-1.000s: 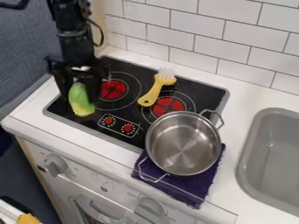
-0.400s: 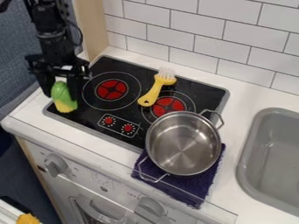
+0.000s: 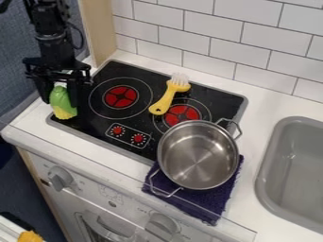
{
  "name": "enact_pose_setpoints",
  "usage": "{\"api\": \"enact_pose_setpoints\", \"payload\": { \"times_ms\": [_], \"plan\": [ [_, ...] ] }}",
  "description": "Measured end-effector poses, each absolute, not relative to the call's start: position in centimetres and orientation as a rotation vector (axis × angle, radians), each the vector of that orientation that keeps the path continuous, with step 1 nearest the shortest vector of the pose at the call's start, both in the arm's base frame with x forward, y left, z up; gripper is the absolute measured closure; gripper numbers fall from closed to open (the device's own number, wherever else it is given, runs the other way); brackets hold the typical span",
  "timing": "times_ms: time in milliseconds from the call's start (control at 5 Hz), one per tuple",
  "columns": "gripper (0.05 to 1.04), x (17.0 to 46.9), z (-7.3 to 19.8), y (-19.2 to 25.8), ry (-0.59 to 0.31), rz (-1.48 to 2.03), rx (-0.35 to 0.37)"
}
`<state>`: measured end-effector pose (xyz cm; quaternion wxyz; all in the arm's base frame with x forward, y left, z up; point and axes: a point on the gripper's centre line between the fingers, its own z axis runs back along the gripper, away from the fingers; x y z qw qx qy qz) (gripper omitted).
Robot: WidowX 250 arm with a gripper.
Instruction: Move the half-corn to the lower left of the stove.
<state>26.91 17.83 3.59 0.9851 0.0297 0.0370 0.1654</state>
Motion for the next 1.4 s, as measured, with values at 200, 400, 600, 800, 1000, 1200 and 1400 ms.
{"api": "enact_pose_setpoints", "payload": {
  "times_ms": [200,400,600,800,1000,1200,1400],
  "plan": [
    [0.317,27.0,3.1,18.1,0.101,0.339,0.063],
    [0.091,26.9,2.5,17.8,0.131,0.329,0.062],
    [0.079,27.2,2.9,17.3,0.122,0.319,0.063],
    [0.083,27.9,7.0,17.1,0.006,0.327,0.07],
    [0.083,27.8,8.6,16.9,-0.036,0.323,0.083],
    [0.083,28.3,8.3,15.6,-0.032,0.252,0.084],
    [0.083,28.8,7.9,14.4,-0.027,0.163,0.105]
  ]
}}
